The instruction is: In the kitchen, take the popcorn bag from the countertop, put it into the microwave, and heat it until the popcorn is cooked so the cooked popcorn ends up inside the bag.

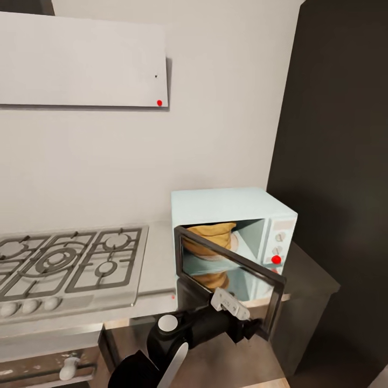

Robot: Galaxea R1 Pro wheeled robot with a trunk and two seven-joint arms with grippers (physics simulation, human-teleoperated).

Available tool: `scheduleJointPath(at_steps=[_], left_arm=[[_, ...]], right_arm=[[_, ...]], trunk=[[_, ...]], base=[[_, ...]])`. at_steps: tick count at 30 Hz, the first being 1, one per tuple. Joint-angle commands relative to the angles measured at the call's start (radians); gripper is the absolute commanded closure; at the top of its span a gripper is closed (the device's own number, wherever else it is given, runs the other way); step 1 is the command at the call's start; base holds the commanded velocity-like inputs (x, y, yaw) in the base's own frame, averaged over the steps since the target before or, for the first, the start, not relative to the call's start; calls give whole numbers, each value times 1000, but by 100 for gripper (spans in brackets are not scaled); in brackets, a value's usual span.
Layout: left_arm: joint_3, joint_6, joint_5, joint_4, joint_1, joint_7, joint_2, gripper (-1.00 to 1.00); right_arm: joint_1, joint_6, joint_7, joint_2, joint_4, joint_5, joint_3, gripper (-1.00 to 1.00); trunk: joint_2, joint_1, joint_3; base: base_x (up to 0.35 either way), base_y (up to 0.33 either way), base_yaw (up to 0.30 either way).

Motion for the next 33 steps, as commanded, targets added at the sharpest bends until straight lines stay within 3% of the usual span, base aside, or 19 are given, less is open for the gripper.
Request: scheduleJointPath(at_steps=[1, 14, 17, 19, 22, 23, 25, 27, 33], left_arm=[[1, 7, 5, 0, -1, 1, 0, -100], [1, 6, 6, 1, -1, 2, -2, -100], [0, 7, 6, 12, -1, 3, -18, -100], [0, 7, 4, 29, -1, 26, -26, -100], [-2, 6, 7, 38, -1, 138, -31, -100], [-7, 6, 8, 38, -1, 150, -31, -100], [-46, 6, 7, 39, -1, 166, -31, -100], [-60, 6, 7, 39, -1, 170, -31, -100], [-67, 6, 7, 39, -1, 172, -31, -100]], right_arm=[[-1, -6, 2, -1, 3, 7, -9, -100], [-1, -6, 2, -1, 3, 7, -9, -100], [-1, -13, 2, 0, 4, 3, -11, -100], [-1, -19, 1, 0, 4, -11, -16, -100], [-1, -21, 1, -1, 4, -67, -19, -100], [-1, -21, 1, -1, 5, -72, -19, -100], [-1, -21, 1, -1, 4, -76, -19, -100], [-1, -21, 1, -1, 5, -77, -19, -100], [-1, -21, 1, -1, 5, -77, -19, -100]], trunk=[[-1, 0, -1], [-1, 0, -1], [-1, 0, -1], [-1, 0, -1], [-1, 0, 1], [-1, 0, 1], [-1, 0, 3], [-1, 0, 4], [-1, 0, 7]], base=[[147, 0, 0], [147, 0, 0], [146, 0, 0], [74, 0, -67], [17, 0, -183], [3, 0, -214], [1, 0, -218], [0, 0, -220], [0, 0, -221]])
